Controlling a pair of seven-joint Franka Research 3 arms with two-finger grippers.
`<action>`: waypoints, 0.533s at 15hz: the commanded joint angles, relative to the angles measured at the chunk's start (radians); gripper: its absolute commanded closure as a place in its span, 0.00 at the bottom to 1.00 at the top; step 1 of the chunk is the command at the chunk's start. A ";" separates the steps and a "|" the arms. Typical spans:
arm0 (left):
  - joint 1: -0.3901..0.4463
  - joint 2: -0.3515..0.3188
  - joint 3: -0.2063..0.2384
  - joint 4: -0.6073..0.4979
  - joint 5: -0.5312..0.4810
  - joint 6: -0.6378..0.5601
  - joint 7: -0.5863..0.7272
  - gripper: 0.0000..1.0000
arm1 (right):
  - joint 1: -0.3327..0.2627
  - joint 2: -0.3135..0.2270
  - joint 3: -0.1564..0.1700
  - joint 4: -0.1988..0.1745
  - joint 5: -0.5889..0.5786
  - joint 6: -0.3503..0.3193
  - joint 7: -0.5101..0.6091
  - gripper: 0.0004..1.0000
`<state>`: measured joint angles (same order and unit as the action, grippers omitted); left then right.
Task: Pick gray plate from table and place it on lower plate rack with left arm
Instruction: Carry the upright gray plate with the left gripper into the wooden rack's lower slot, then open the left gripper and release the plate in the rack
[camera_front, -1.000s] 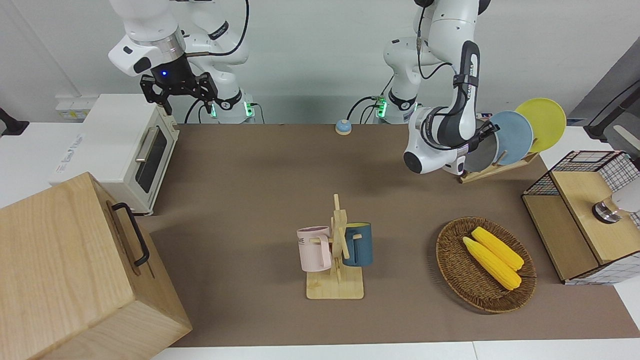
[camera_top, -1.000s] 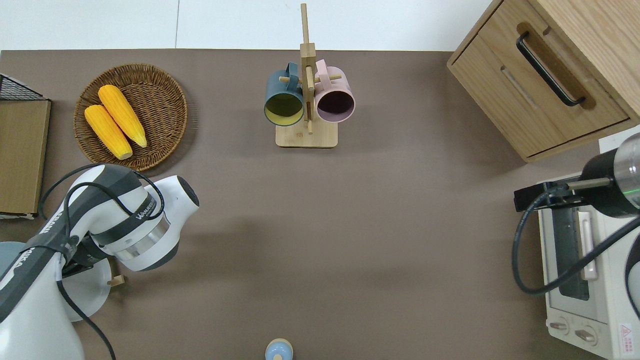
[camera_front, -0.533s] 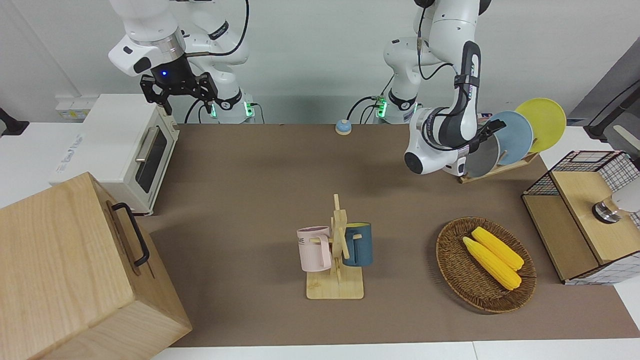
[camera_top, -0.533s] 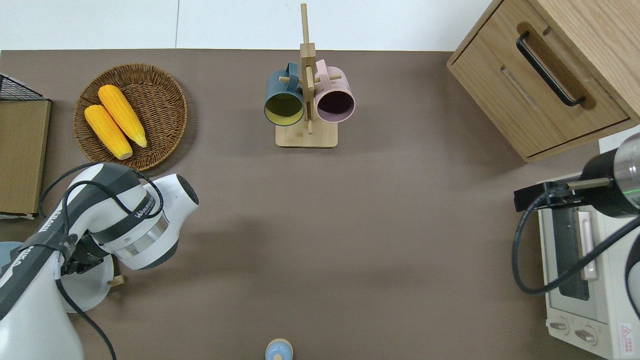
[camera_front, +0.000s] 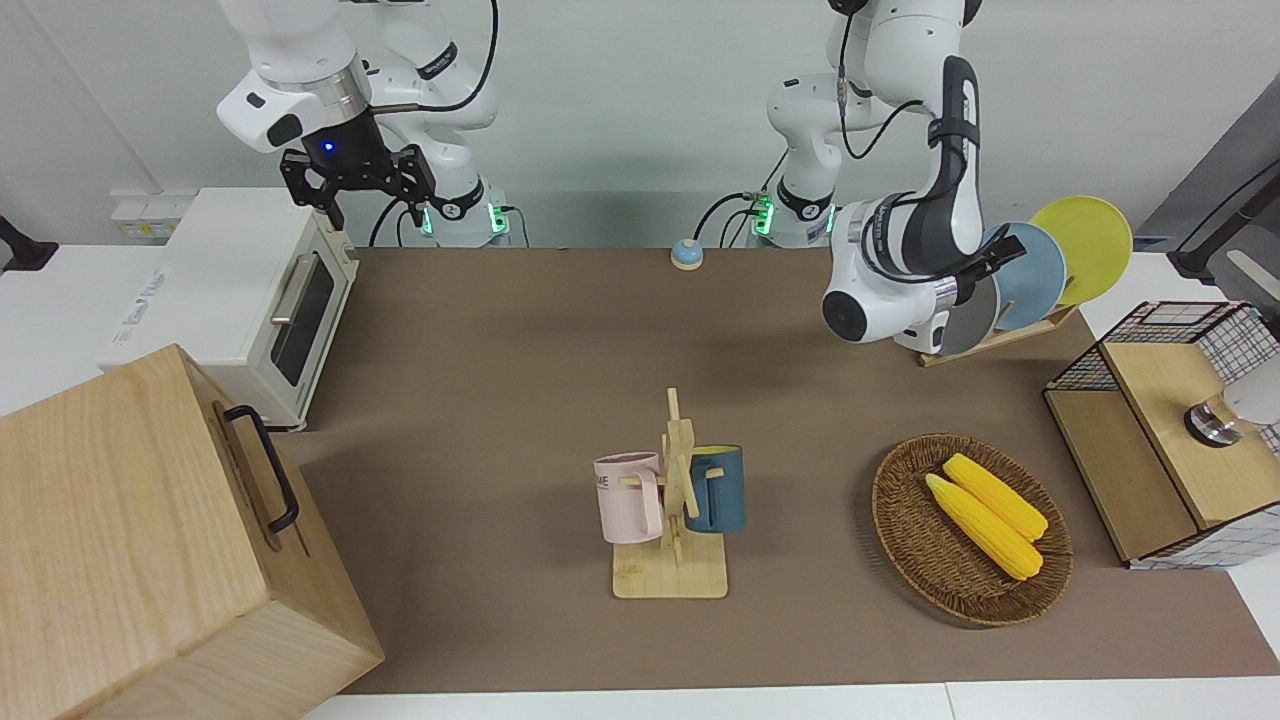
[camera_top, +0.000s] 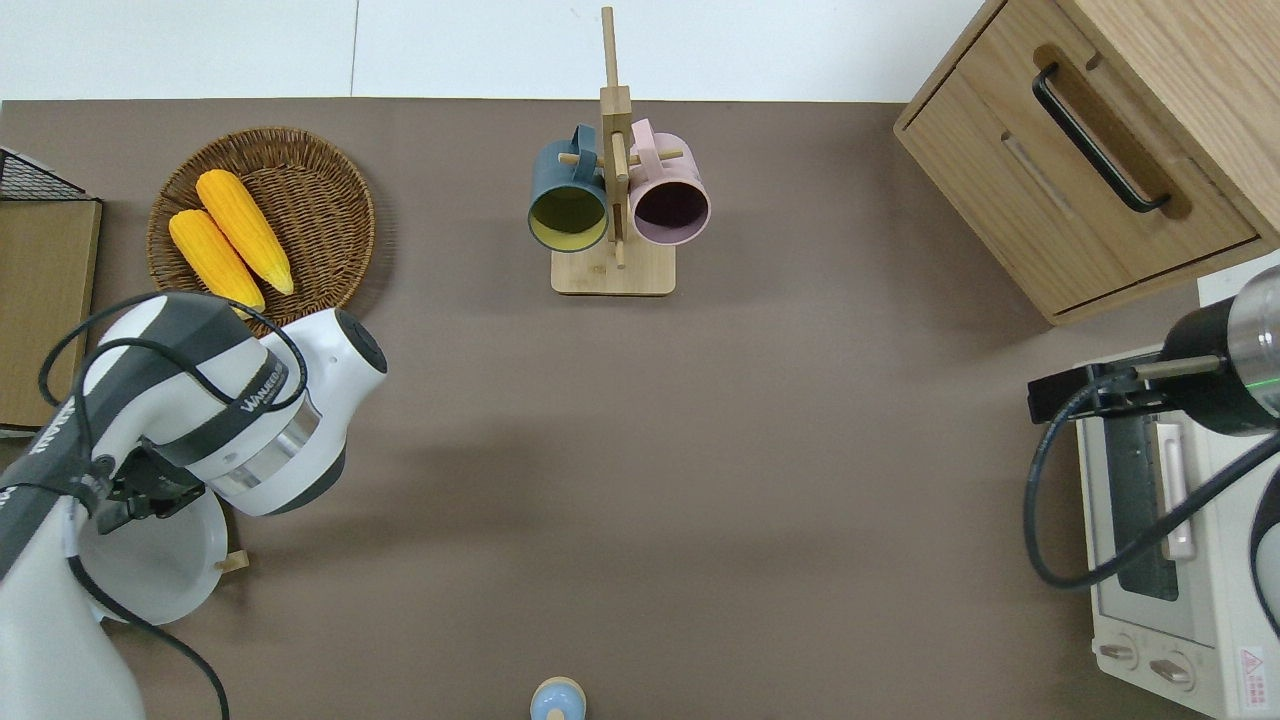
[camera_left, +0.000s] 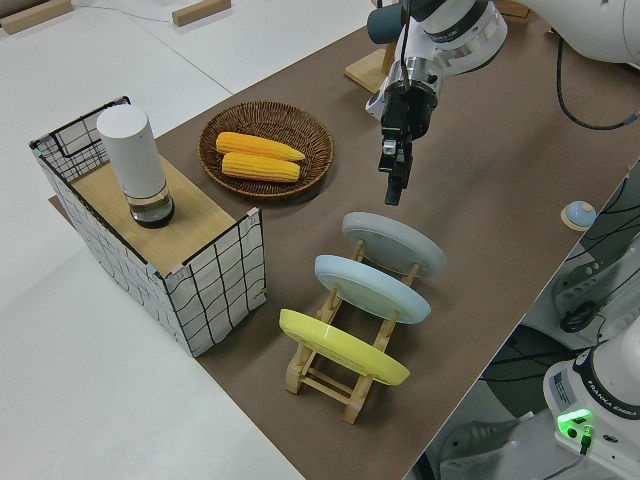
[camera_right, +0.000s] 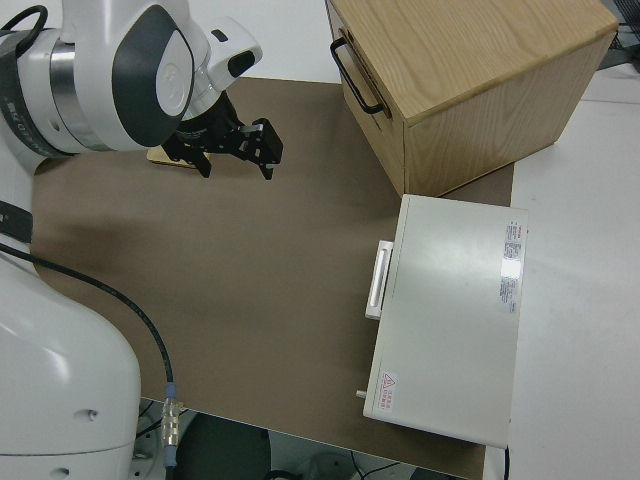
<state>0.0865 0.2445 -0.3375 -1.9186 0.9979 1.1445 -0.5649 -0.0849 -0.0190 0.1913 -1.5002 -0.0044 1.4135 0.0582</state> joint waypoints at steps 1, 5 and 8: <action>0.001 -0.005 -0.005 0.091 -0.071 0.001 0.054 0.00 | -0.007 -0.002 0.005 0.006 0.007 -0.014 0.000 0.01; -0.010 -0.004 -0.011 0.248 -0.230 0.006 0.063 0.00 | -0.007 -0.002 0.005 0.006 0.007 -0.014 0.000 0.01; -0.011 -0.005 -0.028 0.338 -0.341 0.015 0.065 0.00 | -0.007 -0.002 0.007 0.006 0.007 -0.014 0.000 0.01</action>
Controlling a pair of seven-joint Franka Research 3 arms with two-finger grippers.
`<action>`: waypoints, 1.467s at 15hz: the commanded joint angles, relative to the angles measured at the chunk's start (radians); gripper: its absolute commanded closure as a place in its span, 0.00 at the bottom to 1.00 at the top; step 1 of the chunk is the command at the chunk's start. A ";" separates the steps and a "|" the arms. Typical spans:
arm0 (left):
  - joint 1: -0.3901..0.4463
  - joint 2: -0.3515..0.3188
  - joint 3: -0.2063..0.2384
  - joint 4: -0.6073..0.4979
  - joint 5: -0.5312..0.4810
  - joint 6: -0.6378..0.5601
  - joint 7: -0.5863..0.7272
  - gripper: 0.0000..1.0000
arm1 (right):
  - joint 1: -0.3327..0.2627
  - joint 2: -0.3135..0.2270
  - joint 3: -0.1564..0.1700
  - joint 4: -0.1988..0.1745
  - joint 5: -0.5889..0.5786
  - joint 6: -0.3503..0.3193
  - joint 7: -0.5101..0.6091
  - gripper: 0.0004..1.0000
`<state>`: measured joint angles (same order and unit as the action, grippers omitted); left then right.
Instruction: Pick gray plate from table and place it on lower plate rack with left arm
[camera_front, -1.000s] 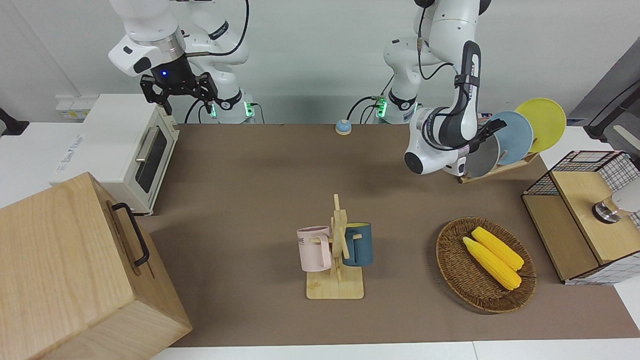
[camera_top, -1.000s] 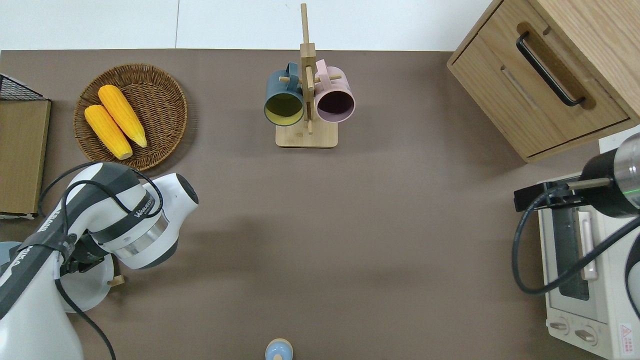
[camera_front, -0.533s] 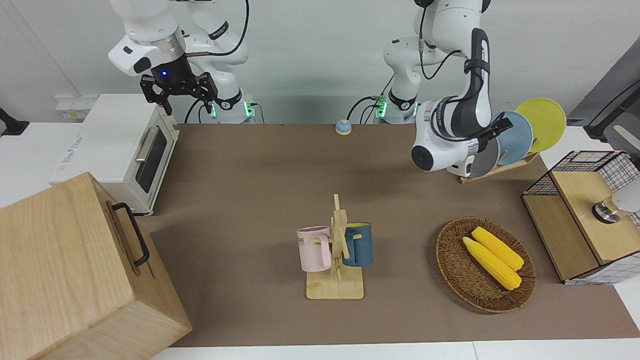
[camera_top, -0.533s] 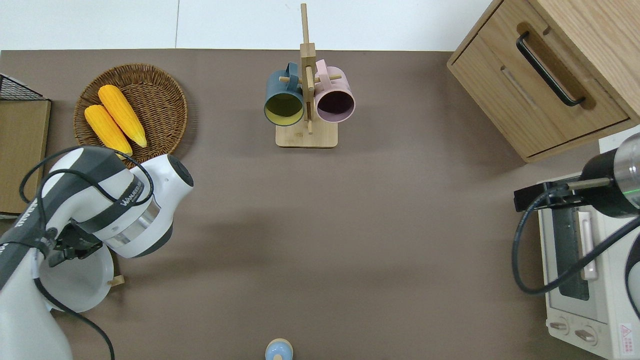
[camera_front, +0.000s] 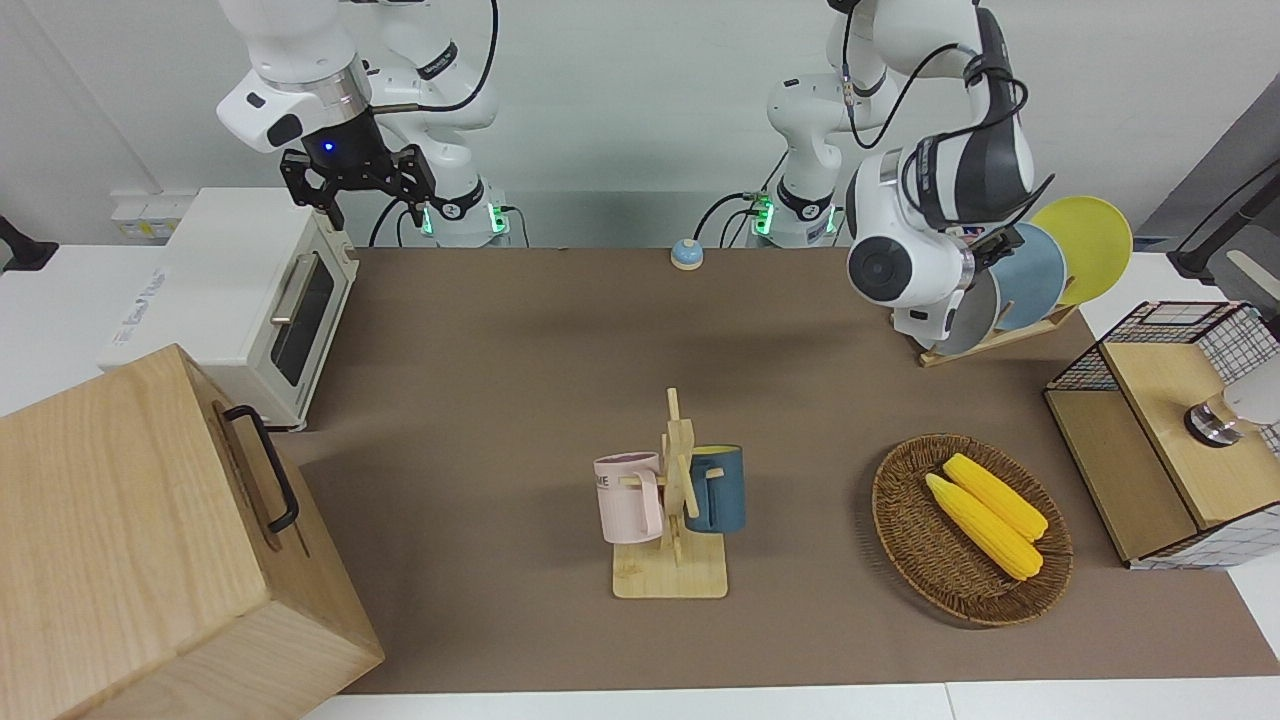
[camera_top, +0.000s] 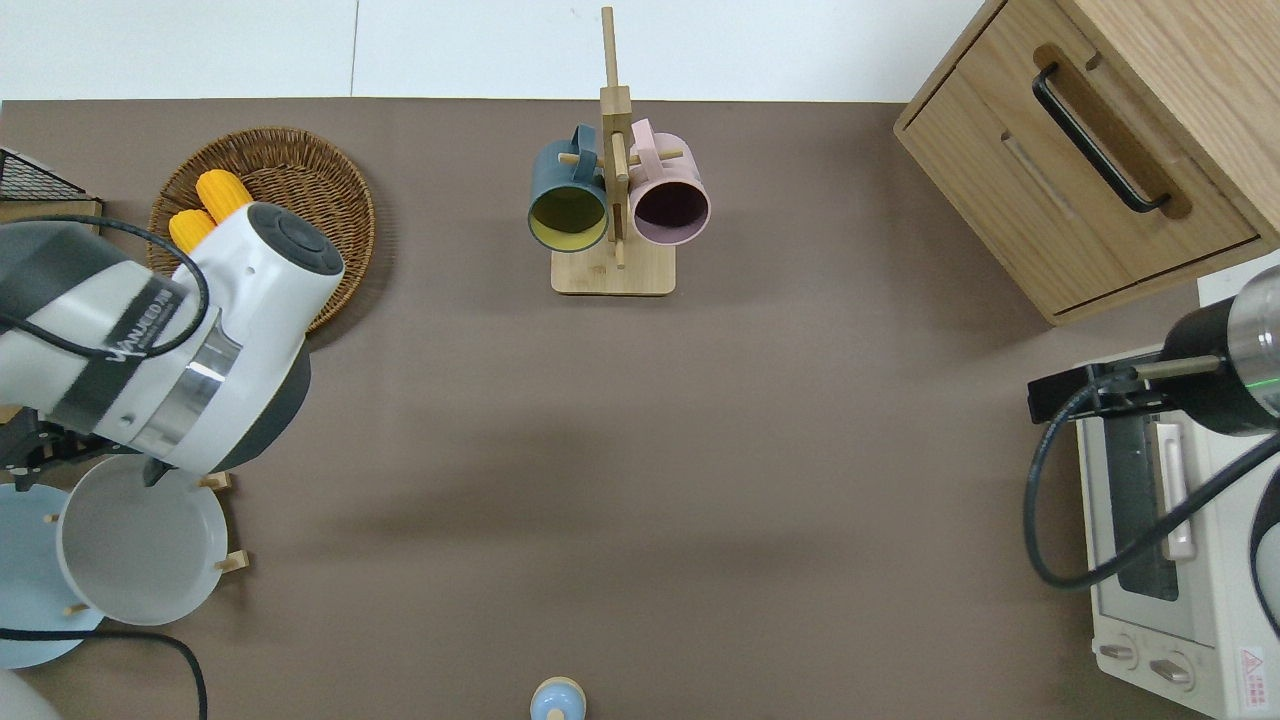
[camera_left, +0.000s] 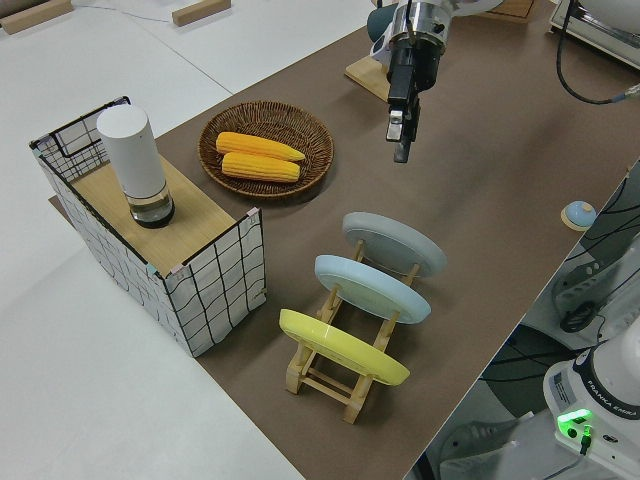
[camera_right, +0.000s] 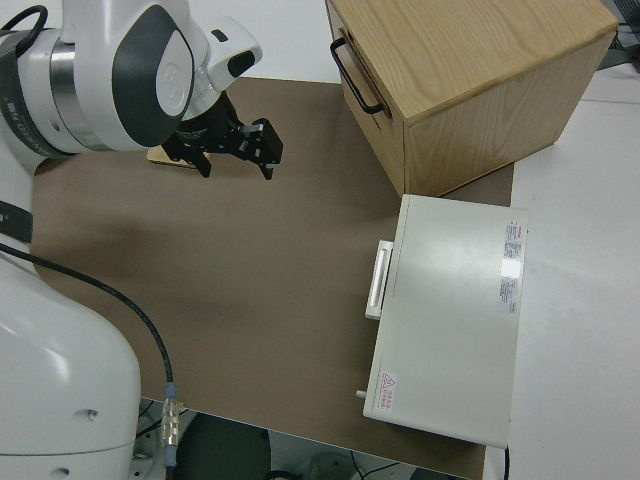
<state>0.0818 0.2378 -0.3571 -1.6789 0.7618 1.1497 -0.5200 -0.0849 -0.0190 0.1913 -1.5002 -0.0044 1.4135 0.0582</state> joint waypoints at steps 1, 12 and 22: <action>-0.005 0.002 -0.008 0.137 -0.151 0.010 0.031 0.01 | -0.007 -0.002 0.005 0.006 0.007 -0.014 0.000 0.01; 0.130 -0.072 0.012 0.312 -0.654 0.114 0.561 0.00 | -0.007 -0.002 0.005 0.006 0.007 -0.014 -0.001 0.01; 0.193 -0.179 0.004 0.168 -0.742 0.330 0.641 0.00 | -0.007 -0.002 0.007 0.006 0.007 -0.014 0.000 0.01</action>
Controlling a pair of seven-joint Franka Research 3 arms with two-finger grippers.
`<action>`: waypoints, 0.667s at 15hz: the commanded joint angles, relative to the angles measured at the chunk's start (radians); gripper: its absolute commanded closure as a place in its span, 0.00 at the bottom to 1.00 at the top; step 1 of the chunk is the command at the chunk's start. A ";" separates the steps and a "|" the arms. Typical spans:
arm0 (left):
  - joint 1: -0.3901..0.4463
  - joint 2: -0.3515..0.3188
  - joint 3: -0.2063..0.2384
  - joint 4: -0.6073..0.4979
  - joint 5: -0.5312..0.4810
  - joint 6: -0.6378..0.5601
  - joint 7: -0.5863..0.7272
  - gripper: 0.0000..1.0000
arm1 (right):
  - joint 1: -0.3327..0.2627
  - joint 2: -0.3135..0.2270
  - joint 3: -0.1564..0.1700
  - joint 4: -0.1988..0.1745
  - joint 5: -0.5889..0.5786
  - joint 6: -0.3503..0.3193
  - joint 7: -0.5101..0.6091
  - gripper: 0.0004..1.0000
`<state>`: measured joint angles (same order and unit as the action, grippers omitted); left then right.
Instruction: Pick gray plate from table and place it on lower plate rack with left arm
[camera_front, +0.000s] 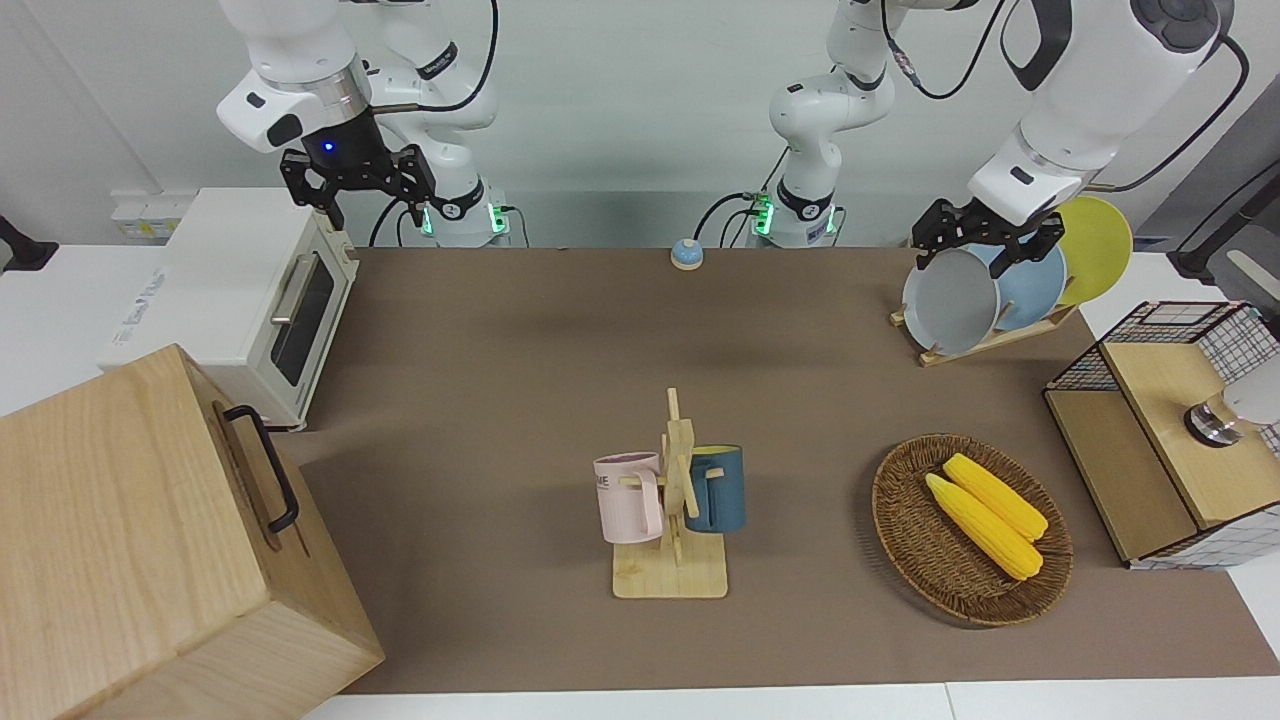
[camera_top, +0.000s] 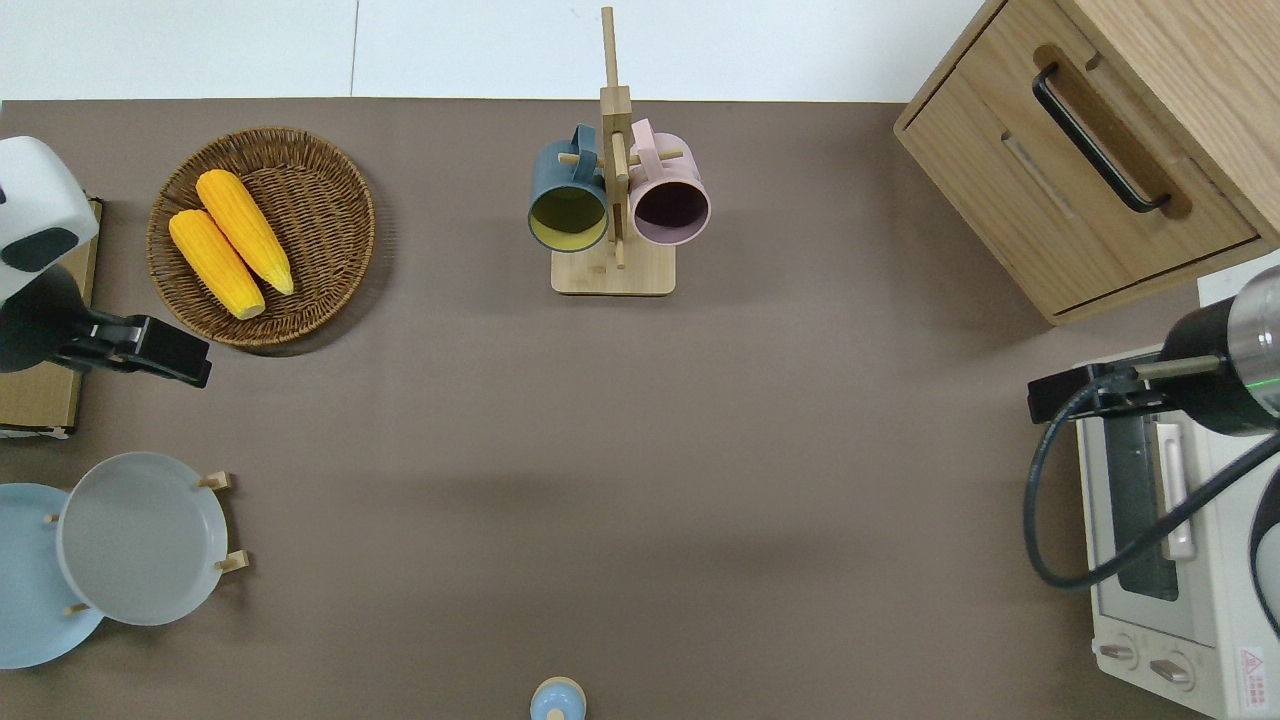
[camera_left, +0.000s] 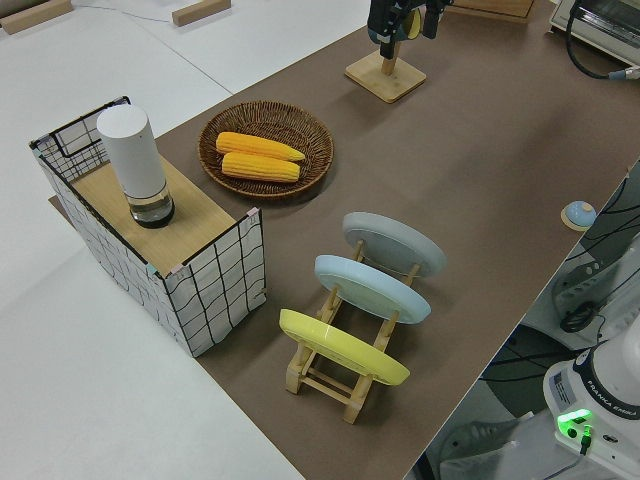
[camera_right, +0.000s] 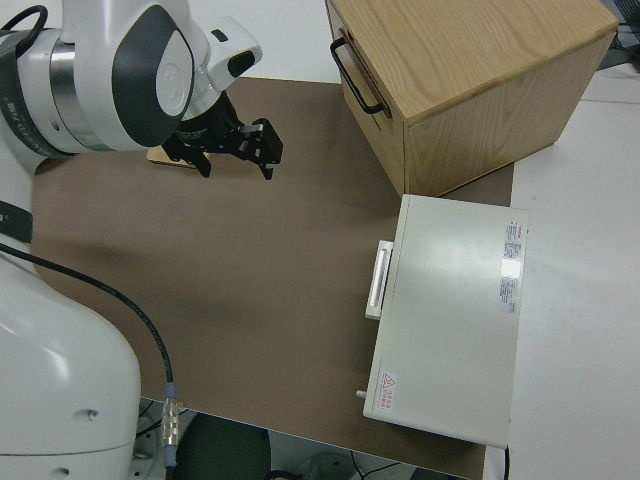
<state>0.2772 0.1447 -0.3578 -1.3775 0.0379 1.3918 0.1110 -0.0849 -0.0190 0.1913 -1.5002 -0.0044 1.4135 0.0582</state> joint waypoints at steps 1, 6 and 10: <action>-0.003 -0.114 0.005 -0.188 -0.020 0.128 0.010 0.00 | -0.007 -0.002 0.007 0.006 0.007 -0.014 0.000 0.01; -0.003 -0.229 0.007 -0.397 -0.067 0.262 0.010 0.00 | -0.007 -0.002 0.005 0.006 0.007 -0.014 0.000 0.01; -0.003 -0.238 0.007 -0.428 -0.064 0.280 0.012 0.00 | -0.007 -0.002 0.007 0.006 0.007 -0.014 0.000 0.01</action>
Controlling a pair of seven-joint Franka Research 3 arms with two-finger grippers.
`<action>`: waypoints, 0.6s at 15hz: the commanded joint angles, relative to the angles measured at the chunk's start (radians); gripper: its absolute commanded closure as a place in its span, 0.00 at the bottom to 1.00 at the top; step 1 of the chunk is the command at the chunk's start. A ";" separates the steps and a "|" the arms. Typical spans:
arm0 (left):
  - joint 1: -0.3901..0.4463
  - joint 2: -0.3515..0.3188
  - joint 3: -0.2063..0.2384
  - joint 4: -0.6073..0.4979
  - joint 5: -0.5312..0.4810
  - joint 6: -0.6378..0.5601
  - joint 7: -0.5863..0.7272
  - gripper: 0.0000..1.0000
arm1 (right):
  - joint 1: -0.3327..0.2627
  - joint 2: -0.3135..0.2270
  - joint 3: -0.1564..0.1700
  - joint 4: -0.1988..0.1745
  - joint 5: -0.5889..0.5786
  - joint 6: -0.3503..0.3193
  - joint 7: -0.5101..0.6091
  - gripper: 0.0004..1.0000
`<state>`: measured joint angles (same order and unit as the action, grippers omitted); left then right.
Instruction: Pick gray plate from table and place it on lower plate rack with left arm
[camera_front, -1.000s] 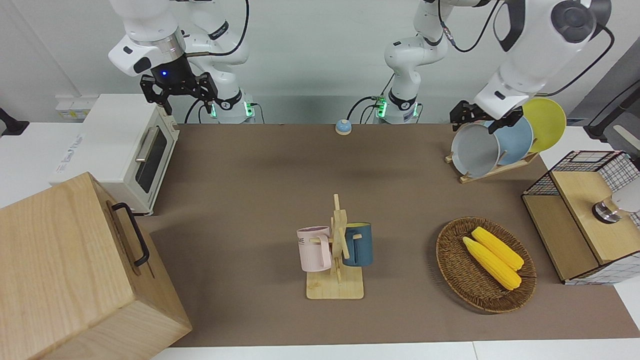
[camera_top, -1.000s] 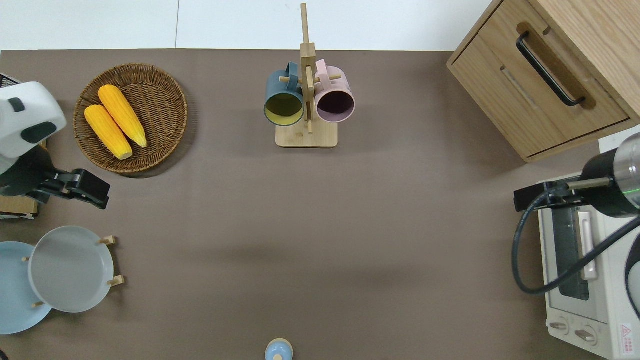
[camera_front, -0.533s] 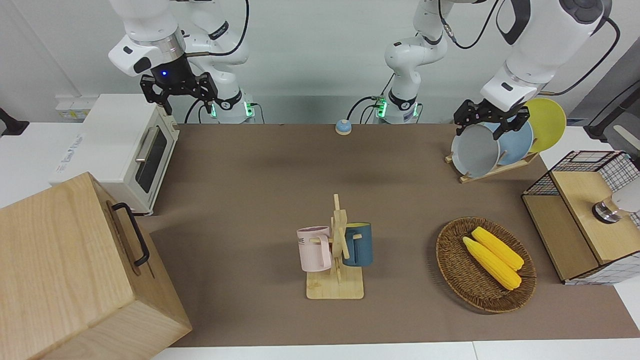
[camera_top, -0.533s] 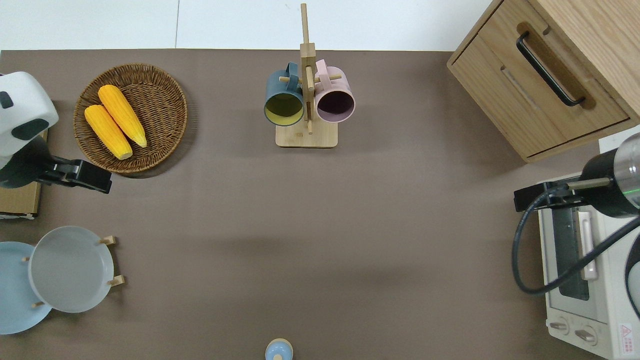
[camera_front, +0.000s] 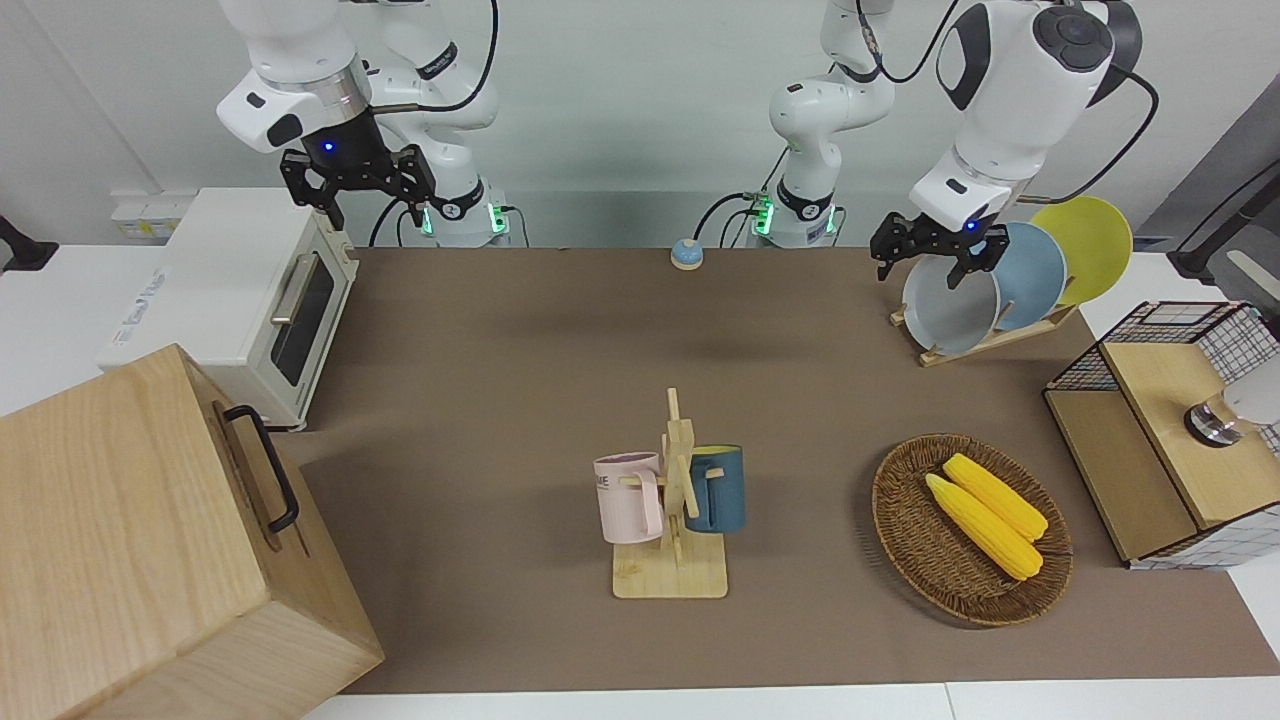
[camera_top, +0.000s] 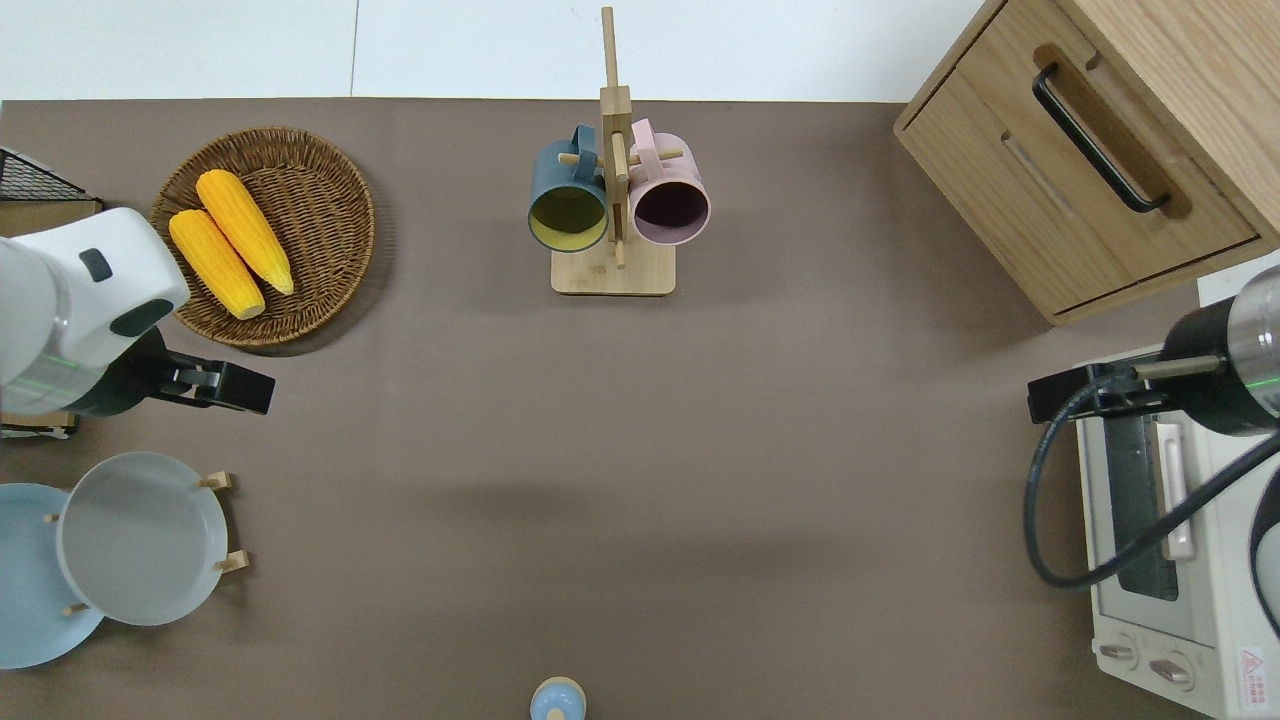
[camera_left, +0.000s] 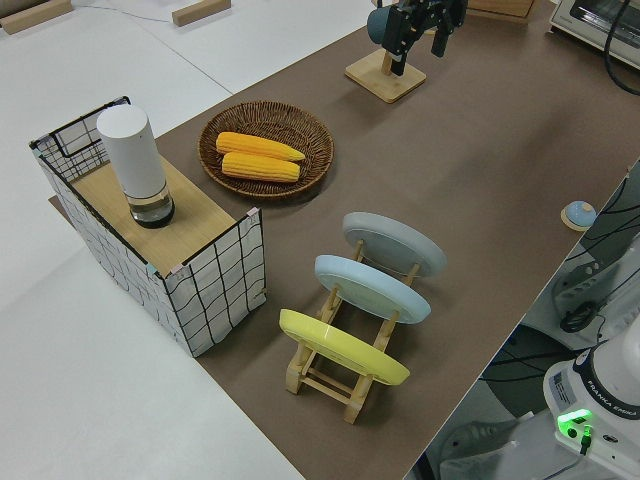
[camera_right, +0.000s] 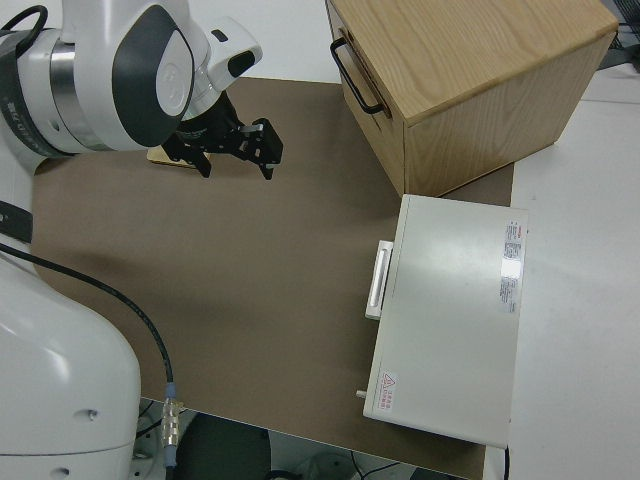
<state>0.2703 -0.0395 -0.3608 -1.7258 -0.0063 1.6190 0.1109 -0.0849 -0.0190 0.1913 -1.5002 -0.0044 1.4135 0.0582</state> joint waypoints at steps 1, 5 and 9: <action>0.004 -0.056 0.010 -0.087 -0.018 0.064 0.012 0.00 | -0.007 -0.002 0.007 0.006 0.007 -0.014 0.000 0.01; -0.006 -0.054 0.008 -0.090 -0.011 0.061 0.009 0.00 | -0.007 -0.002 0.007 0.006 0.007 -0.014 0.000 0.01; -0.003 -0.054 0.006 -0.086 -0.009 0.059 0.010 0.00 | -0.007 -0.002 0.007 0.006 0.007 -0.014 -0.001 0.01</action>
<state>0.2689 -0.0604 -0.3601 -1.7753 -0.0063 1.6583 0.1110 -0.0849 -0.0190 0.1913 -1.5002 -0.0044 1.4135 0.0582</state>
